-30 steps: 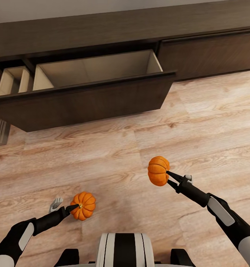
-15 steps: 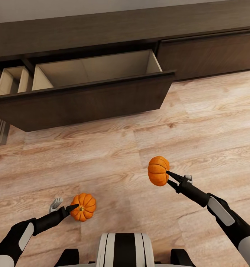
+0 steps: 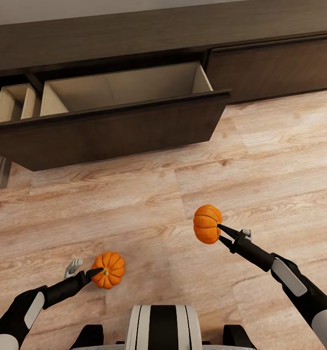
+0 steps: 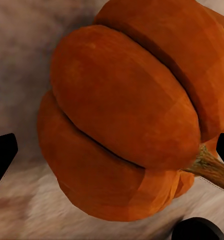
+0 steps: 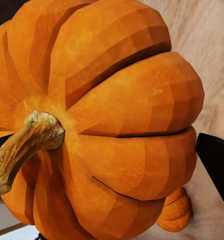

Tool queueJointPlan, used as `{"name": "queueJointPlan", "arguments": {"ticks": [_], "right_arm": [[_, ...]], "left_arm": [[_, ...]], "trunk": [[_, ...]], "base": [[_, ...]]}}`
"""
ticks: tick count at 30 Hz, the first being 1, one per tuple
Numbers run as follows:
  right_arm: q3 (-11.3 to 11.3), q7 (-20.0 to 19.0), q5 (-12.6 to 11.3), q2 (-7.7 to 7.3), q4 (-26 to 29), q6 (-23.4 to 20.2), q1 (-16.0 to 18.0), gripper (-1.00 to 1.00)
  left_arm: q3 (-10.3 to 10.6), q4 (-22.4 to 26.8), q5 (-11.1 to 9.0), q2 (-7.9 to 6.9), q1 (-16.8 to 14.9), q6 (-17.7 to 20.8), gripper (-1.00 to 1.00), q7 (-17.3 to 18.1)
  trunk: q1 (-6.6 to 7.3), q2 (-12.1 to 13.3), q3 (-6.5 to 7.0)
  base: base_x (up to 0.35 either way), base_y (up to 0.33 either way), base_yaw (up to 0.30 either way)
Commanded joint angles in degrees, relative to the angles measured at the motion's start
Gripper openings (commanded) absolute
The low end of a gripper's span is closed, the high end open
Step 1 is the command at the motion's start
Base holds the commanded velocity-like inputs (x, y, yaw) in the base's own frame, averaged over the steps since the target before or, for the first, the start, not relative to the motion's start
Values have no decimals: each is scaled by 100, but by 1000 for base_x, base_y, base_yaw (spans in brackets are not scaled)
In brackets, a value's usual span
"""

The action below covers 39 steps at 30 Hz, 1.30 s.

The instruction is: Place each of the two pumpkins and all three candles from the living room inside a cabinet in the living room (use any cabinet), then make sure every cabinet is closed, and position the cauldron so it is next to a table in the living room.

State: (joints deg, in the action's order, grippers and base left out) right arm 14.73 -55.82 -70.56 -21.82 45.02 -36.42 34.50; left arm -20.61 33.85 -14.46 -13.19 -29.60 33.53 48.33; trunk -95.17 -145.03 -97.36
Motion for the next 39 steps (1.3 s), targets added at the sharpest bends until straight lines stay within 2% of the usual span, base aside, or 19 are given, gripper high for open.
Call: {"name": "queueJointPlan", "arguments": {"ticks": [1, 9, 14, 39], "right_arm": [[21, 1, -63, -6, -2, -41, 4, -100], [21, 1, -63, -6, -2, -39, 4, -100], [17, 1, -63, -6, -2, -39, 4, -100], [12, 1, -63, -15, -8, -36, 4, -100]], "left_arm": [[-9, -1, -22, 1, -2, 40, 100, 9], [-9, 1, -22, 1, -2, 40, 100, 10], [-12, -1, -22, 5, -2, 40, 100, 10], [-5, 7, -65, 1, -2, 32, 100, 14]], "trunk": [[1, -1, -3], [1, -1, -3], [-12, -8, -113], [-12, -8, -113]], "base": [[0, 0, 0], [0, 0, 0], [0, 0, 0], [0, -30, 0]]}}
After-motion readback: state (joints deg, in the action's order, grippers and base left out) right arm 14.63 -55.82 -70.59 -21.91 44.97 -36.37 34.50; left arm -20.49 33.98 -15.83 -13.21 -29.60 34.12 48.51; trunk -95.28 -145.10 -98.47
